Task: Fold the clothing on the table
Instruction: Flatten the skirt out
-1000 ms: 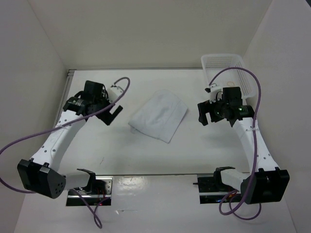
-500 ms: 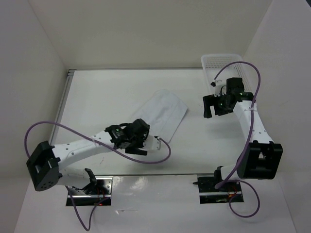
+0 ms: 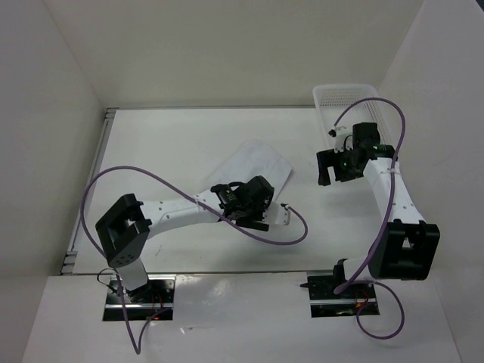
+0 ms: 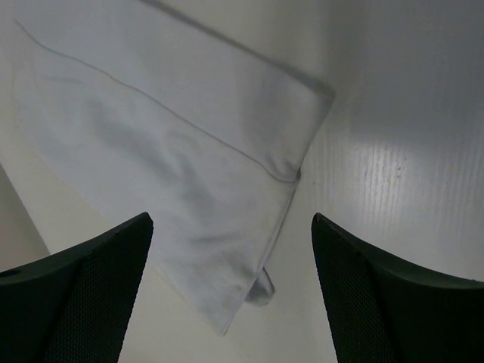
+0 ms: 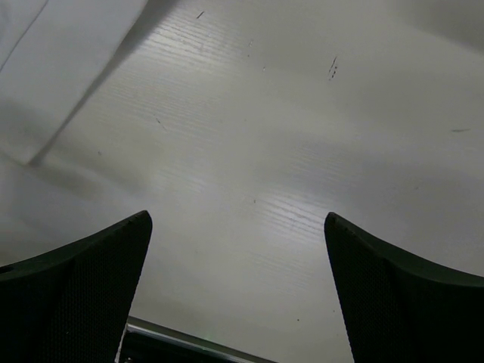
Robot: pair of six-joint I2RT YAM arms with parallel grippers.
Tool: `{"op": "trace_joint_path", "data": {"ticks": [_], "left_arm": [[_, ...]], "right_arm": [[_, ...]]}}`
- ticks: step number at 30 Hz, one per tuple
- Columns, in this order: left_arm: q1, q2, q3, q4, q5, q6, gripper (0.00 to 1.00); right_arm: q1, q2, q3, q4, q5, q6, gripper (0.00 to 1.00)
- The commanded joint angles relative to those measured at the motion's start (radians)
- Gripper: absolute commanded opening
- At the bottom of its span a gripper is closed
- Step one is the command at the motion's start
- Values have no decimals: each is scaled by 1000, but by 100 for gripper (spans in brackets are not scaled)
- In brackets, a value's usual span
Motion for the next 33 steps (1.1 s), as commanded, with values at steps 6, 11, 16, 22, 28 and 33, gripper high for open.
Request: {"op": "trace_joint_path", "data": {"ticks": [6, 11, 16, 22, 28, 33], "left_arm": [[-6, 55, 49, -66, 191, -16, 88], [-6, 90, 30, -34, 201, 4, 87], [-6, 121, 10, 24, 210, 13, 87], [-6, 154, -10, 83, 210, 34, 86], [-6, 184, -19, 124, 219, 53, 83], [3, 204, -30, 144, 228, 62, 82]], "right_arm": [[-4, -67, -25, 29, 13, -9, 99], [-4, -67, -35, 29, 13, 0, 99], [-4, -76, -35, 29, 33, 0, 99], [-4, -106, -44, 19, 43, 9, 99], [-24, -125, -53, 10, 43, 9, 99], [-33, -134, -53, 1, 43, 9, 99]]}}
